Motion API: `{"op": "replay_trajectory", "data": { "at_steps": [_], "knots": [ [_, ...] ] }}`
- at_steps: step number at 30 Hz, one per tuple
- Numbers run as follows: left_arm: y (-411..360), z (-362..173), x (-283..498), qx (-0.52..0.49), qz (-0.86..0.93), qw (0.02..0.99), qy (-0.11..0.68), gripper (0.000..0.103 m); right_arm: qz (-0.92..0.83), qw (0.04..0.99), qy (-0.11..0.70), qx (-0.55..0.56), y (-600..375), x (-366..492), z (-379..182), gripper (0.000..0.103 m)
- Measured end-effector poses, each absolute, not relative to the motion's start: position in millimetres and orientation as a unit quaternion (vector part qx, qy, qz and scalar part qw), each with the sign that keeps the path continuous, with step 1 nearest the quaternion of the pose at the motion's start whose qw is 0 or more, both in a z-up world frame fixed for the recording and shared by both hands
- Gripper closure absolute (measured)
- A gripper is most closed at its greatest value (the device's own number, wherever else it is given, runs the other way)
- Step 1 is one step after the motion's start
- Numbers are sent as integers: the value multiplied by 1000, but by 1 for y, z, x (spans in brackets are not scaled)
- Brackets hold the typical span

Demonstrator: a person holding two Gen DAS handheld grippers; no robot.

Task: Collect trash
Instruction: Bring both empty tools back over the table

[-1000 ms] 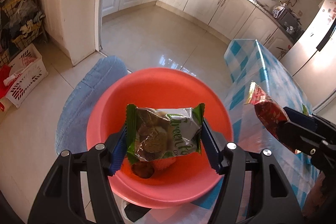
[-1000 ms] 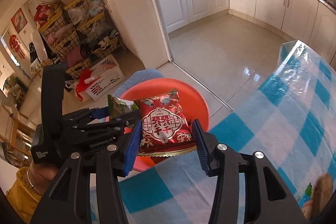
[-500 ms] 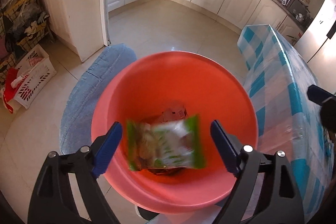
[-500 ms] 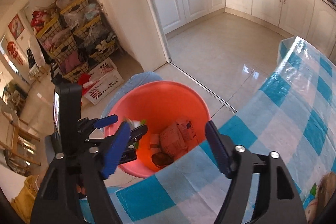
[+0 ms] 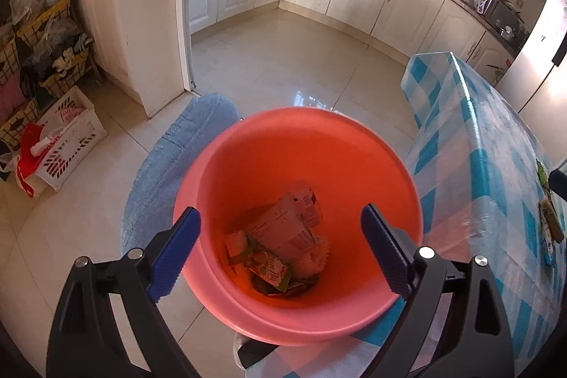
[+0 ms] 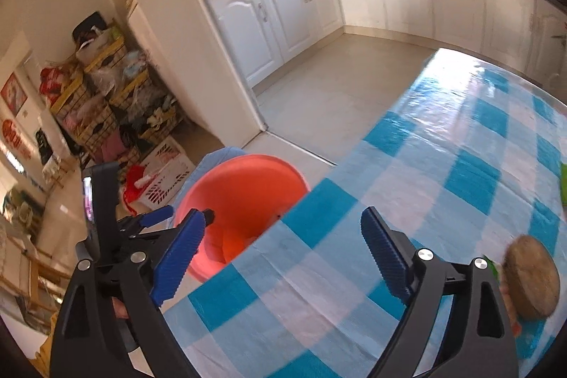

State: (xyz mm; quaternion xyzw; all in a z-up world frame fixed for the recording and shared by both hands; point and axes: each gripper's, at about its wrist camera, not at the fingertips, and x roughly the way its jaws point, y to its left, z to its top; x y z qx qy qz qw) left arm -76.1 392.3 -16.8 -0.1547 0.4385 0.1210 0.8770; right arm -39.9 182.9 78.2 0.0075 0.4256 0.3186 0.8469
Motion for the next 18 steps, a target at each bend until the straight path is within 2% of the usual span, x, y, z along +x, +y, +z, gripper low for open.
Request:
{"op": "replay_trajectory", "data": {
  "at_steps": [18],
  "knots": [
    [355, 33, -87, -129, 96, 898, 408, 10, 283, 870, 401, 42, 114, -61, 97, 14]
  ]
}}
